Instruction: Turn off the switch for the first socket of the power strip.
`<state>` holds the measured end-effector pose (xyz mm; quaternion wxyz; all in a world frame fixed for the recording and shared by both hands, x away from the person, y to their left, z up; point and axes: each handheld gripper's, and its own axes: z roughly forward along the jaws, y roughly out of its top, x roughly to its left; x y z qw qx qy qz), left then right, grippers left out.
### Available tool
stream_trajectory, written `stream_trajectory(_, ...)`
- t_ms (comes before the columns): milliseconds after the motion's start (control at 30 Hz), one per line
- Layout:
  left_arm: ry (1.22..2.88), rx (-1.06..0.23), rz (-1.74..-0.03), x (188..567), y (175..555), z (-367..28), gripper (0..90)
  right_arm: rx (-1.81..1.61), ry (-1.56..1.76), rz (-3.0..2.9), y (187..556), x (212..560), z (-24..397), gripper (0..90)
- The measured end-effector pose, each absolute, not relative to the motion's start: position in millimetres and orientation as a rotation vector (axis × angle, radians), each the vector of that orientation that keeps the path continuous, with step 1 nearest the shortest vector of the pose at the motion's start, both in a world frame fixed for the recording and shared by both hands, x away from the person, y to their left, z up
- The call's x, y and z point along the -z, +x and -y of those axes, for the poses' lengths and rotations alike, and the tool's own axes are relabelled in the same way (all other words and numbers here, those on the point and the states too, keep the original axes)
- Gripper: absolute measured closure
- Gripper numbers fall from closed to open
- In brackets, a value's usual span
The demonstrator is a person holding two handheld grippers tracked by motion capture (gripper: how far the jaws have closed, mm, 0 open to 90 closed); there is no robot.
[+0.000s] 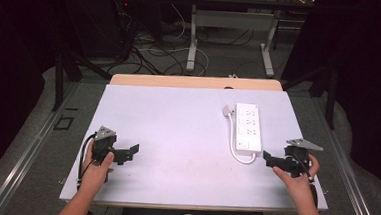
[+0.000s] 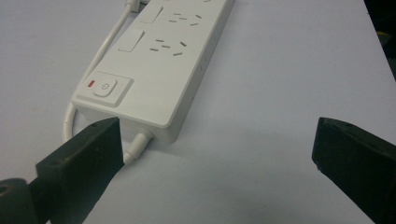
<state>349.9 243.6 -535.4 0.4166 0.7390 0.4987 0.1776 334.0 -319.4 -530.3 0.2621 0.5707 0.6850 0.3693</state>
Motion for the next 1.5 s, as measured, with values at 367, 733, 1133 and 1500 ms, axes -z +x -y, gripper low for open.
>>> stream_trajectory(367, 1.879, -0.425, -1.247, 534.8, 348.5, -243.2, 1.2, -1.02, 1.528, -1.844, 331.6, 526.3, 316.5, 7.1)
stream_trajectory(733, 1.867, -0.435, -1.243, 536.2, 347.1, -242.2, 1.7, -1.022, 1.528, -1.855, 332.8, 524.1, 315.1, 9.7)
stream_trajectory(1133, 1.873, -0.415, -1.245, 535.2, 346.1, -243.2, 1.7, -1.019, 1.509, -1.878, 331.9, 518.9, 312.9, 14.2)
stream_trajectory(1500, 1.869, -0.42, -1.237, 536.8, 346.1, -240.5, 1.7, -1.018, 1.545, -1.944, 337.8, 512.3, 314.6, 15.2)
